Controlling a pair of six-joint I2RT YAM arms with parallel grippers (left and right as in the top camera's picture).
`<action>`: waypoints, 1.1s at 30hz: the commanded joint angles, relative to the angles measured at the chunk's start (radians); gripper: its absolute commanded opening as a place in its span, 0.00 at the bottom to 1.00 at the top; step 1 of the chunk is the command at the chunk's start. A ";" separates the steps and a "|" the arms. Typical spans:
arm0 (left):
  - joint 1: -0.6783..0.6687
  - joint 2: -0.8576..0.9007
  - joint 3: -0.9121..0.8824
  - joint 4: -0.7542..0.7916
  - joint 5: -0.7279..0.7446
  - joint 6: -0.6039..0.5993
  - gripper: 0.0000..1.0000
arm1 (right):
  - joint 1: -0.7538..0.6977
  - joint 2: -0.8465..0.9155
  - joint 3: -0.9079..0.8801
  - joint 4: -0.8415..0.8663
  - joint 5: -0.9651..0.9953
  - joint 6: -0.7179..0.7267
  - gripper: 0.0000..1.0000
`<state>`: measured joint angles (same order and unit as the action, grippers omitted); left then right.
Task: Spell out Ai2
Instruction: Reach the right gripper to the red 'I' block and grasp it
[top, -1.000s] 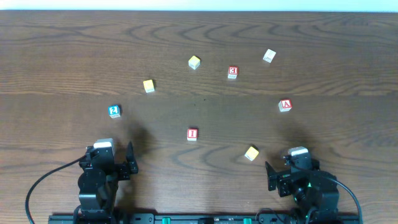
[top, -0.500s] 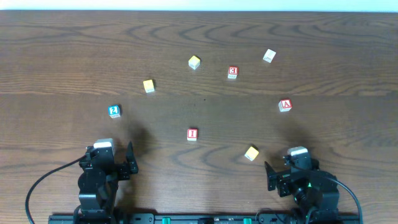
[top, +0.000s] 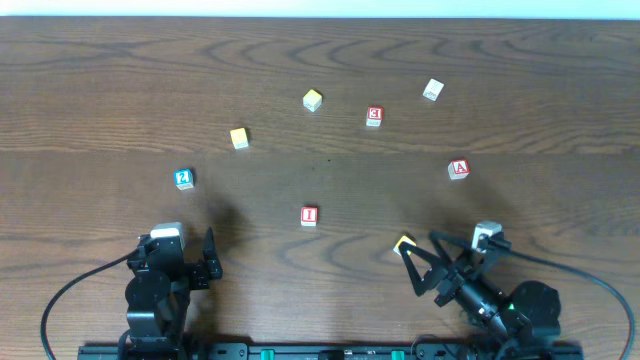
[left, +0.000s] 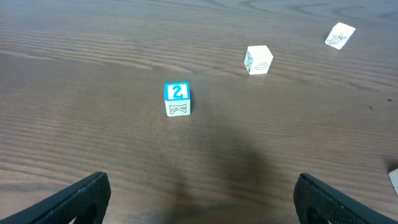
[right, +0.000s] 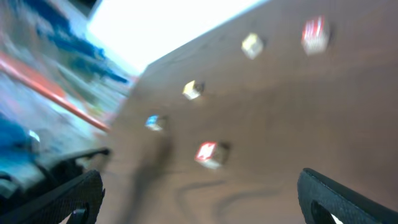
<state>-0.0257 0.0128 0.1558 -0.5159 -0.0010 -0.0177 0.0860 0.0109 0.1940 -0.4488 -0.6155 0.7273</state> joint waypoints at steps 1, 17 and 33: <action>0.006 -0.008 -0.016 0.004 -0.013 0.018 0.95 | -0.009 -0.005 -0.003 -0.006 -0.002 0.360 0.99; 0.006 -0.008 -0.016 0.004 -0.014 0.018 0.96 | 0.040 0.512 0.068 0.443 -0.207 0.292 0.99; 0.006 -0.008 -0.016 0.004 -0.013 0.018 0.95 | 0.494 1.314 0.679 0.174 0.264 -0.038 0.99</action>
<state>-0.0257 0.0101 0.1558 -0.5152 -0.0013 -0.0174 0.5171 1.2343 0.7914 -0.2424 -0.5335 0.7498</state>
